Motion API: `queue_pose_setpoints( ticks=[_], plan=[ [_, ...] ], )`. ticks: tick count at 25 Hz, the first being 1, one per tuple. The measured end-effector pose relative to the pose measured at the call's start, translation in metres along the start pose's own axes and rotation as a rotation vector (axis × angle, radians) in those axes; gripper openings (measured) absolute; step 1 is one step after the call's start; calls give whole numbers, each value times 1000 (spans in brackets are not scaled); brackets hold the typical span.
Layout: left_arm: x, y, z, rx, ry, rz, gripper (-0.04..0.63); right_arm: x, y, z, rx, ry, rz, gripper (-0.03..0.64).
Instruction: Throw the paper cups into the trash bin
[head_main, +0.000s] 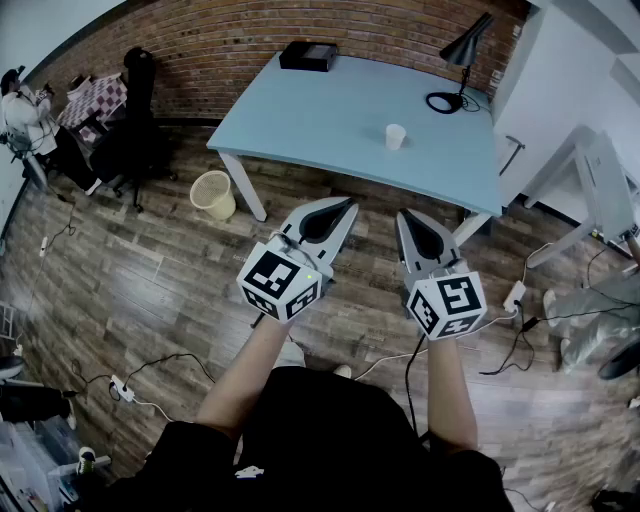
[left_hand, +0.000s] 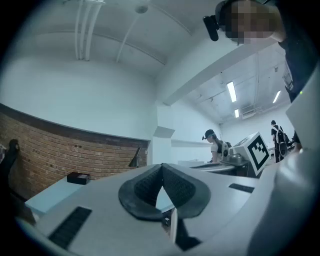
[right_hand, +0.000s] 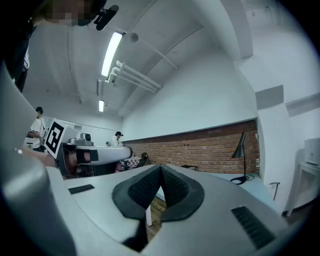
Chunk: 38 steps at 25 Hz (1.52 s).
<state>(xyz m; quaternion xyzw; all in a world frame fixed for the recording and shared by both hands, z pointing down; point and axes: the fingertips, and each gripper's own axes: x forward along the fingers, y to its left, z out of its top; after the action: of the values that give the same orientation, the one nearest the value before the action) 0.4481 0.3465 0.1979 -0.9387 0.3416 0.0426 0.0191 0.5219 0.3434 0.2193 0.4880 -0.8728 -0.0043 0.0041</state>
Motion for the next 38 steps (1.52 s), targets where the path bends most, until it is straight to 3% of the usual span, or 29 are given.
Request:
queue_pose_setpoints(
  ticks=[9,19,26,38],
  plan=[
    [3,-19,0,-4,4,3,3,-15,-9,0,16,-10,0,5],
    [11,2,-8,-19,15,14,3,4,-16,-7,25,-2,10,5],
    [33,35,-17,-70,5,-4,3,39,-34,-13,21,16,-7,5],
    [72,109,-25,-90,19,-40,3,111,-61,-12,21,41,-50,5]
  ],
)
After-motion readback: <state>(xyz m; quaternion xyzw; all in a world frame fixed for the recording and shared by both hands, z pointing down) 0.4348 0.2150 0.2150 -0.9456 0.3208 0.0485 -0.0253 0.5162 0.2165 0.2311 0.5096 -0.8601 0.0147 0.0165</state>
